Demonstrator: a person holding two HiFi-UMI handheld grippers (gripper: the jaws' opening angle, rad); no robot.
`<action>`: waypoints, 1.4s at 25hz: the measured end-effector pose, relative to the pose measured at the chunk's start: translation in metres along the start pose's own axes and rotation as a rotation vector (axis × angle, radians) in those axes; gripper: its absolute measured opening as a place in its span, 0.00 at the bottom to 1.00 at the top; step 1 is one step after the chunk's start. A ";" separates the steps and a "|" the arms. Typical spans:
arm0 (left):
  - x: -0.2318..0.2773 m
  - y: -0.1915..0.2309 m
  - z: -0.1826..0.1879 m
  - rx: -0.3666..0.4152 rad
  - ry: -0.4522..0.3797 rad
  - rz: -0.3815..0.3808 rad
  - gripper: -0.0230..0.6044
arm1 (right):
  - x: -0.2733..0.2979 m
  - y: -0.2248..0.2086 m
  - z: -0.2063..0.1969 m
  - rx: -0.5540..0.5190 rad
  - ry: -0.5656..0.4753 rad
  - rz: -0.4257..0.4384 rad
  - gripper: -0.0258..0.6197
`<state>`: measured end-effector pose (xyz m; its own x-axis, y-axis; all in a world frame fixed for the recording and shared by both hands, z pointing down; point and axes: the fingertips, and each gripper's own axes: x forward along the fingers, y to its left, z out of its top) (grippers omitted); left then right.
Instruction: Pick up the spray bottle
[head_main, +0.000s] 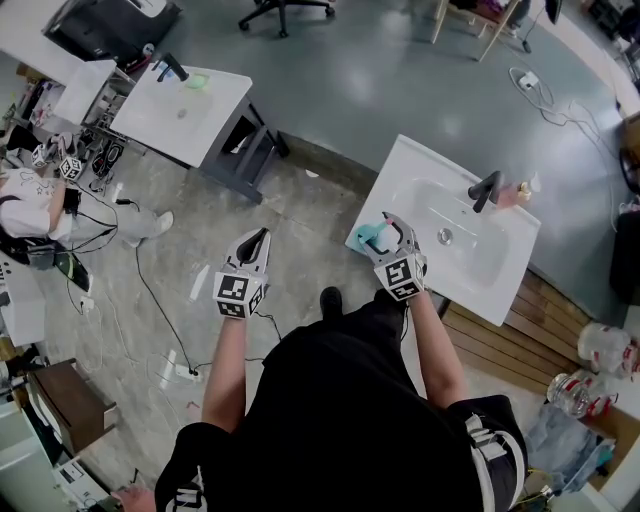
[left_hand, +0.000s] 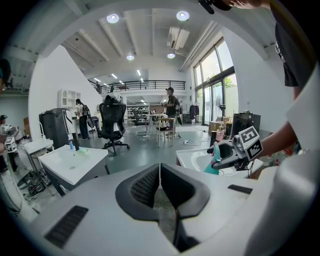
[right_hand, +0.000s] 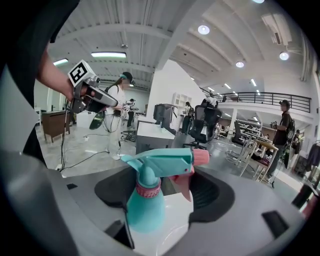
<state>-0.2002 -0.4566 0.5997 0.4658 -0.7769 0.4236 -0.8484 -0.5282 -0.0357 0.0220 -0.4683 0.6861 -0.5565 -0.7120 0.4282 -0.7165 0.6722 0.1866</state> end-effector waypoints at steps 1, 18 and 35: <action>0.000 0.001 -0.001 -0.001 0.000 0.000 0.08 | 0.001 0.001 0.000 -0.002 0.002 0.001 0.57; -0.021 0.008 -0.005 0.006 -0.014 -0.027 0.08 | -0.014 0.001 0.019 -0.014 0.000 -0.071 0.56; -0.042 0.006 -0.001 0.012 -0.078 -0.102 0.09 | -0.056 0.005 0.036 0.090 -0.018 -0.192 0.55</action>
<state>-0.2253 -0.4274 0.5825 0.5684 -0.7428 0.3538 -0.7925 -0.6099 -0.0072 0.0344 -0.4330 0.6312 -0.4133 -0.8292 0.3763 -0.8441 0.5039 0.1832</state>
